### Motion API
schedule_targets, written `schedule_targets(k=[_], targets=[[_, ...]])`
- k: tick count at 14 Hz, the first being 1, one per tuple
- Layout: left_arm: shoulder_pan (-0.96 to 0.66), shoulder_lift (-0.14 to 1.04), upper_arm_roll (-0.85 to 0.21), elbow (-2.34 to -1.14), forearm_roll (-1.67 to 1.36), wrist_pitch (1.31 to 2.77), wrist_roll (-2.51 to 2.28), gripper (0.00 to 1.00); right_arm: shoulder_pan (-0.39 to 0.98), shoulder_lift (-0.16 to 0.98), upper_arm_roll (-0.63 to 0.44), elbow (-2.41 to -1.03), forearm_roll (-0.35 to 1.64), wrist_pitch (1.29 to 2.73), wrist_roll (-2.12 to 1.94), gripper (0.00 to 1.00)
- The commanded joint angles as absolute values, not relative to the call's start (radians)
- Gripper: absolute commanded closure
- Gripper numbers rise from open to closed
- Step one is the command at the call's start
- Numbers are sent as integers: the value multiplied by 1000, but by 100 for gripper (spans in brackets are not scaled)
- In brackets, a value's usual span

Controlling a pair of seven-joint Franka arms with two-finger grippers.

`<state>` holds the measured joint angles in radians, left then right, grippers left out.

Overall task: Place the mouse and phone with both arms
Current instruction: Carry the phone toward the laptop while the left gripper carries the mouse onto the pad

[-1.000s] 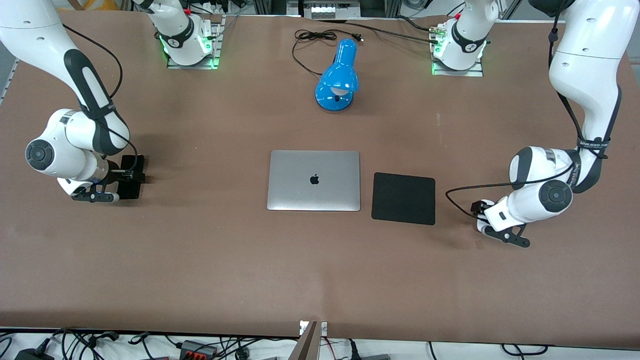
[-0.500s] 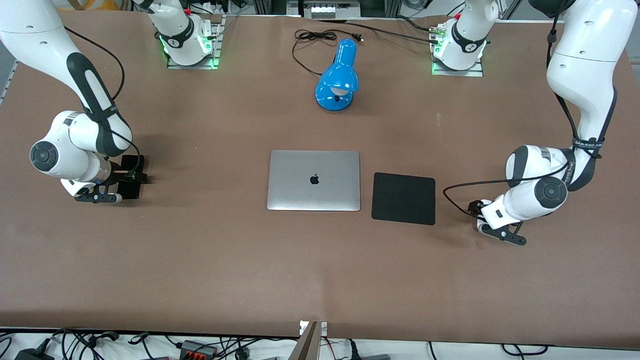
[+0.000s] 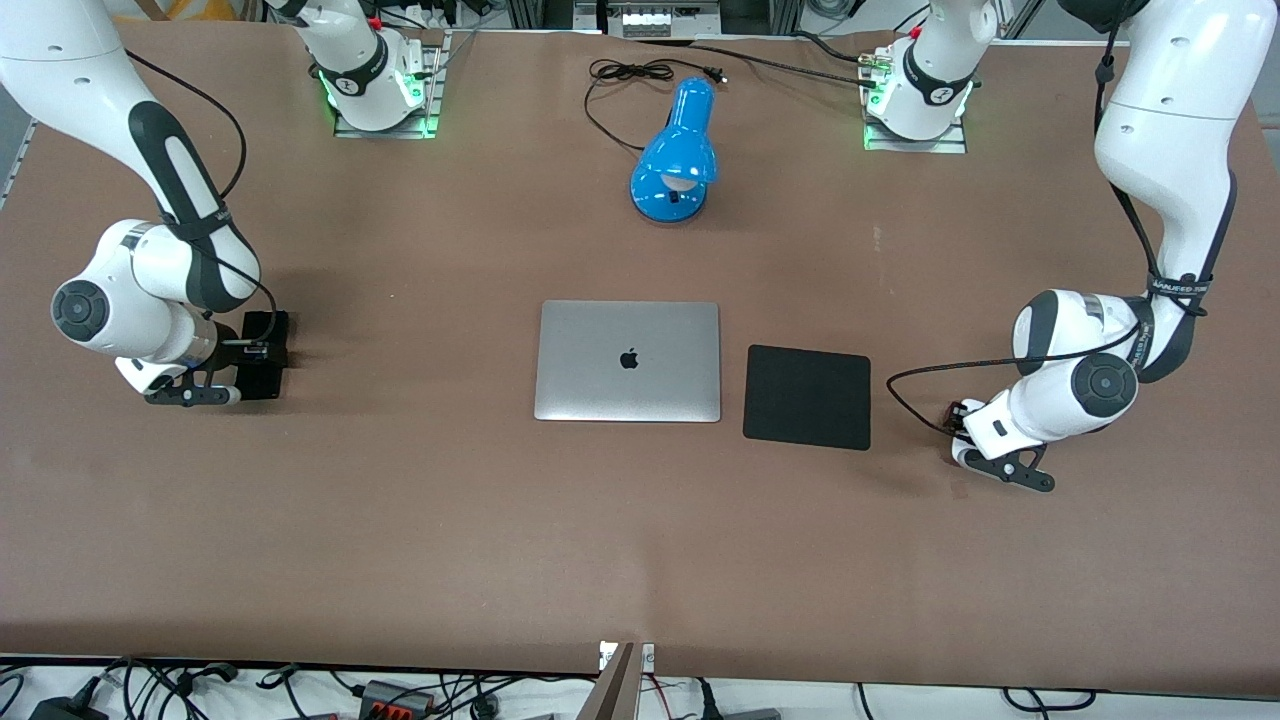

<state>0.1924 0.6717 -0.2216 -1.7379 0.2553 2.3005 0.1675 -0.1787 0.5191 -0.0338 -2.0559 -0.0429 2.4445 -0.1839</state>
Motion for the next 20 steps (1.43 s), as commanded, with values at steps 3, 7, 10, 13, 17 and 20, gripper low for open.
schedule_targets(k=[3,7,10,13,17,20], targets=[[-25,638,-296,-1658,278,2082,-247,70,-176,479,12,-2034,-26,2370,-245,79],[-118,670,-296,-1673,285,2124,-407,68,-167,429,132,-1974,-15,2244,-171,79],[-120,683,-293,-1707,285,2180,-406,67,-158,459,259,-1945,-17,2250,4,79],[-115,681,-296,-1710,285,2178,-410,0,-59,474,270,-1942,-17,2282,167,79],[-104,620,-288,-1660,284,2067,-410,0,67,479,268,-1942,-37,2298,320,79],[-57,523,-285,-1583,284,1944,-400,0,100,524,268,-1942,-40,2354,363,78]])
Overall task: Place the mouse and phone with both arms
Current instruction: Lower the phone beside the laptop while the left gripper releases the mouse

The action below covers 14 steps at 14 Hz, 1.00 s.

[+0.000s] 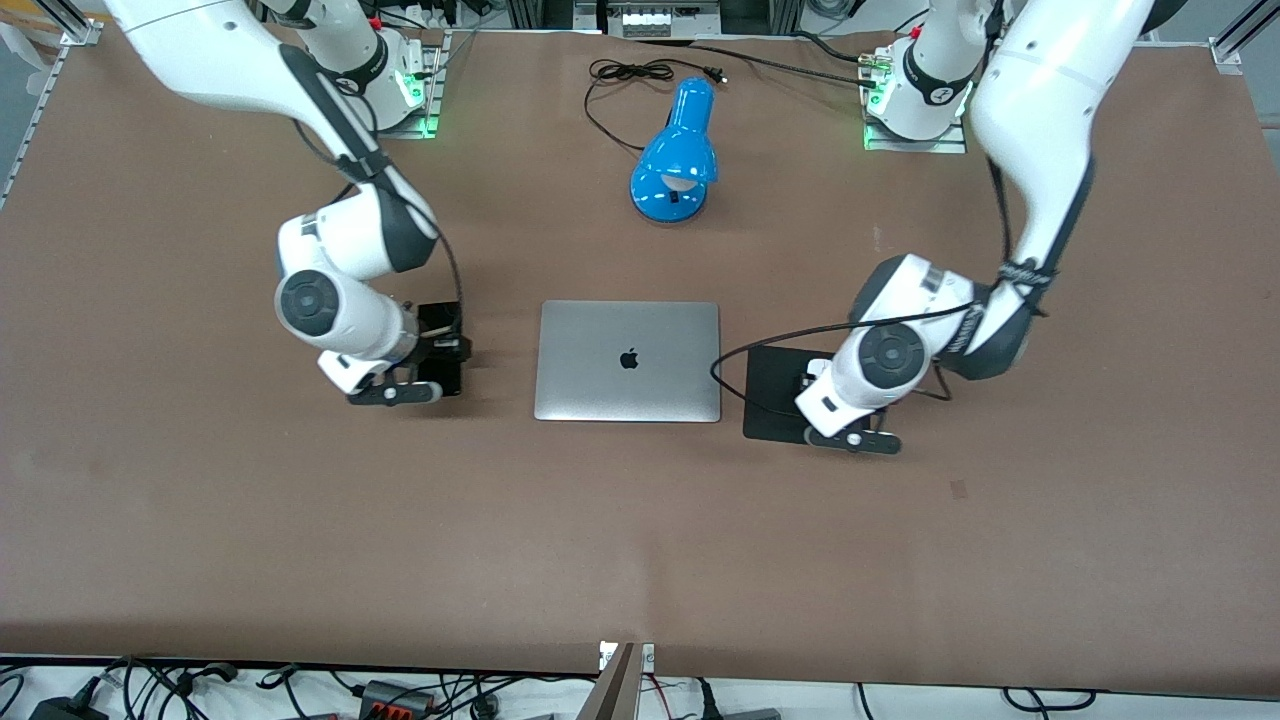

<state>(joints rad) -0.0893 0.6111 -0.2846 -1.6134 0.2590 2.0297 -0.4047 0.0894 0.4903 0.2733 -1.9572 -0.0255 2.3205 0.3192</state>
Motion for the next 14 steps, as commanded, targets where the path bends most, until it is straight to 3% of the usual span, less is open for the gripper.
schedule_targets(k=[1,8,13,14], targets=[[-32,465,-290,-1588,275,1895,-397,0,119,538,267,-1942,-41,2376,400,78],[190,154,-293,-1562,61,1686,-248,0,186,603,261,-1934,-158,2465,568,78],[192,113,-301,-1578,68,1606,-216,0,187,620,261,-1933,-167,2471,571,76],[204,110,-299,-1597,69,1605,-203,0,186,620,261,-1930,-160,2476,577,36]])
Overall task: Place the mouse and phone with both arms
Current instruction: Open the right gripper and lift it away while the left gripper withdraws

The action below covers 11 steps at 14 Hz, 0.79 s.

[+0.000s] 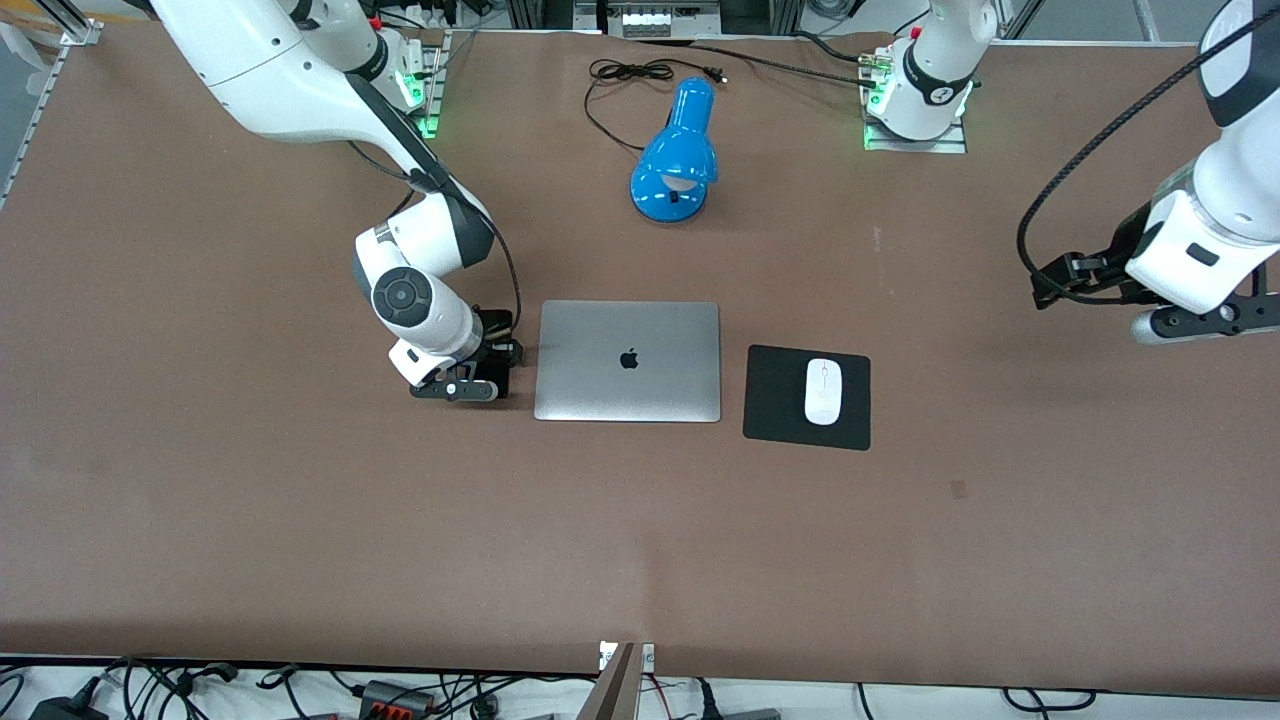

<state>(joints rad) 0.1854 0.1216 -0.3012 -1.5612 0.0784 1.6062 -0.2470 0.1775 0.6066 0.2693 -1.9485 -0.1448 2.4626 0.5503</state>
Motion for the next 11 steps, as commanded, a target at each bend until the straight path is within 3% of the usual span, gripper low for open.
schedule_targets(k=[1,3,6,11], targets=[[233,85,-301,-1639,68,1612,-190,0,181,618,261,-1925,-169,2476,615,0],[241,45,-302,-1684,64,1611,-181,0,180,591,262,-1882,-172,2439,623,0],[241,-49,-302,-1816,55,1684,-173,0,175,517,262,-1772,-172,2271,606,0],[252,-44,-301,-1807,54,1726,-124,0,105,489,261,-1456,-161,1935,405,0]])
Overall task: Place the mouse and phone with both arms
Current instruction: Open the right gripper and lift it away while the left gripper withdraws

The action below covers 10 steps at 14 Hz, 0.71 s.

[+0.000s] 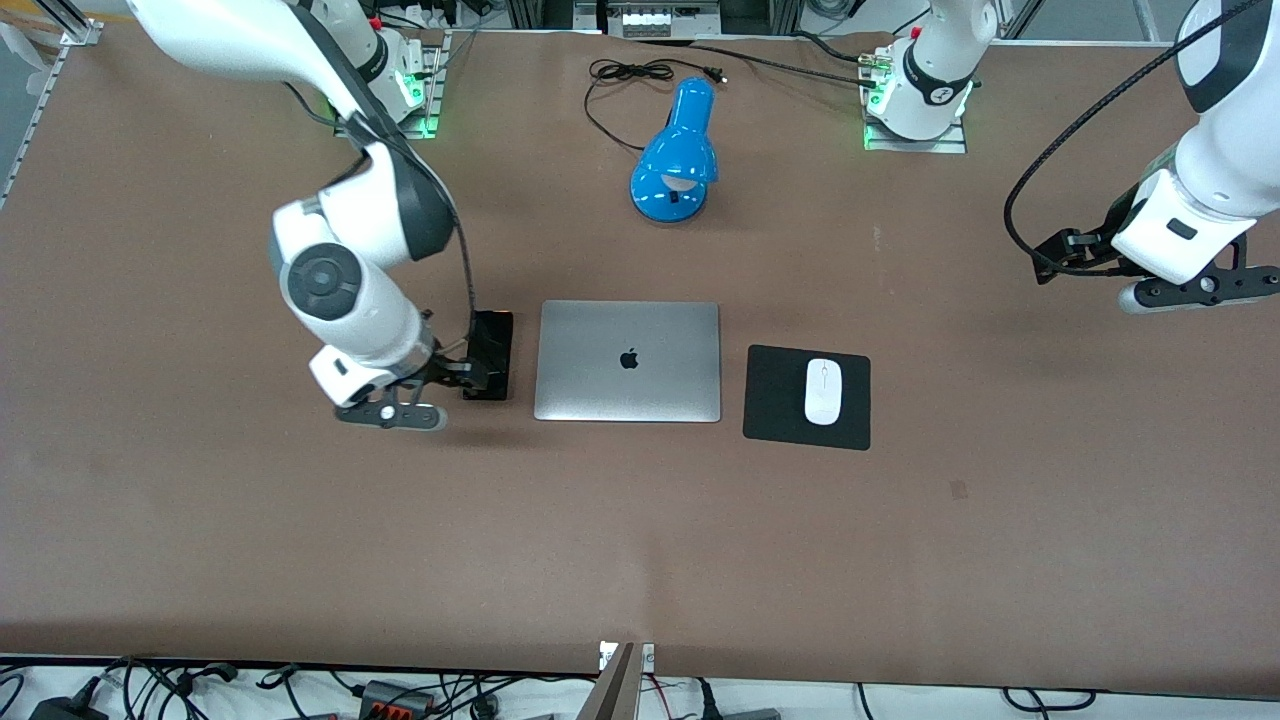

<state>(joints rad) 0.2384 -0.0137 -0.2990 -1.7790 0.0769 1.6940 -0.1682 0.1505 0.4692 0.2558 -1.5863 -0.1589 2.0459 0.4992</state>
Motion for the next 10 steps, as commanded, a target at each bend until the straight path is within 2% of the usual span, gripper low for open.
schedule_targets(k=[1,4,8,10], targets=[[252,-44,-302,-1806,52,1738,-121,0,71,488,261,-1407,-161,1880,369,0],[256,-51,-296,-1806,20,1723,-121,0,12,465,261,-1316,-158,1751,284,0],[256,-44,-293,-1792,20,1720,-120,0,-46,384,256,-1296,-141,1694,232,0],[256,-43,-293,-1790,20,1720,-120,0,-35,322,165,-1328,-80,1672,178,0]])
